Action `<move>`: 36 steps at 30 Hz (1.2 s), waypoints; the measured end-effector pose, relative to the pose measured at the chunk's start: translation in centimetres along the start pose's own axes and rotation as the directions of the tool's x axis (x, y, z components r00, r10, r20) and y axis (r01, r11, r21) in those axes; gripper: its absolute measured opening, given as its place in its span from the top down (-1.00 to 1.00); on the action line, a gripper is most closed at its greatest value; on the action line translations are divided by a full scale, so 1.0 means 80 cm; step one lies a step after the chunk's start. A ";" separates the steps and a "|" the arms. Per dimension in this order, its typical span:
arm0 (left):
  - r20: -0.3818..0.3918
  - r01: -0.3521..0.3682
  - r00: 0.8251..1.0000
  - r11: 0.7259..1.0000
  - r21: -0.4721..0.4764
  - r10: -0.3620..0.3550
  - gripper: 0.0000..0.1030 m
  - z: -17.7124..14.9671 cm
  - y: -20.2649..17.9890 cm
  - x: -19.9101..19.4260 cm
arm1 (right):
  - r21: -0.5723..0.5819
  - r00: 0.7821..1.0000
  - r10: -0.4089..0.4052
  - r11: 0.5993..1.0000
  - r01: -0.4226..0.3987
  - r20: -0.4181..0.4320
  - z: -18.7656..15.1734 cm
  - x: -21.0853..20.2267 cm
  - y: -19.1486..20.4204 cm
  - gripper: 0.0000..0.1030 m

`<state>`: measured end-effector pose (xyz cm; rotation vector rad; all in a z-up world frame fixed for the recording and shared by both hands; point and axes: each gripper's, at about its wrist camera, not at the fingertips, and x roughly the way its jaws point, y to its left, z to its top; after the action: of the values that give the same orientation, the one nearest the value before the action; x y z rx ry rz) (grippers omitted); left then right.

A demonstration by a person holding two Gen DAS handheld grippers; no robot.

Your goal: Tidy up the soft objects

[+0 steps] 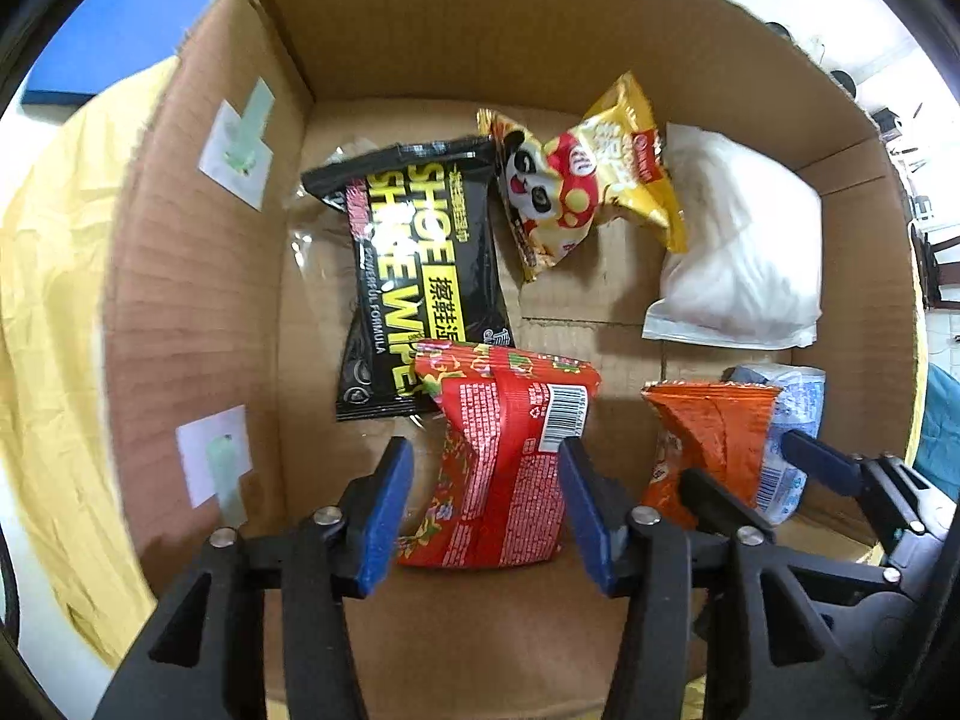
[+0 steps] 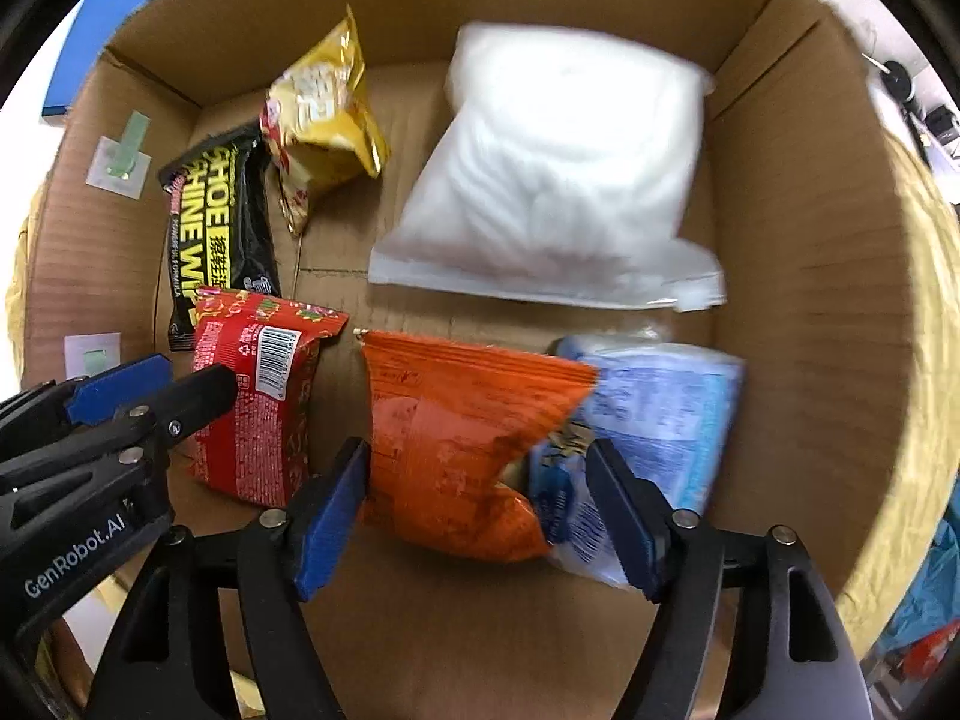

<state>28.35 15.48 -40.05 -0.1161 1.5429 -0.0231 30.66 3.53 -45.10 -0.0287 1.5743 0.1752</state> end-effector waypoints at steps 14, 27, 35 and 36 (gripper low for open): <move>0.137 -0.044 0.989 0.999 -0.028 0.048 -0.92 -0.022 -0.019 -0.074 | 0.030 0.993 -0.068 0.997 0.065 0.101 -0.002 -0.073 -0.019 -1.00; 0.308 -0.053 0.950 0.998 -0.028 0.059 -0.94 -0.087 -0.012 -0.214 | 0.011 0.968 -0.036 0.999 0.034 0.249 -0.086 -0.231 -0.033 -1.00; 0.410 -0.022 0.912 0.999 -0.026 0.031 -0.94 -0.144 -0.022 -0.317 | -0.002 0.918 -0.033 0.999 0.037 0.394 -0.165 -0.372 -0.042 -1.00; 0.424 -0.023 0.905 0.999 -0.027 0.033 -0.94 -0.151 -0.023 -0.329 | 0.000 0.911 -0.032 0.999 0.035 0.411 -0.173 -0.385 -0.044 -1.00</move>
<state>15.65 15.23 -13.93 -0.1074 1.1068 0.0397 17.77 -4.55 -14.72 -0.0228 1.1501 0.1482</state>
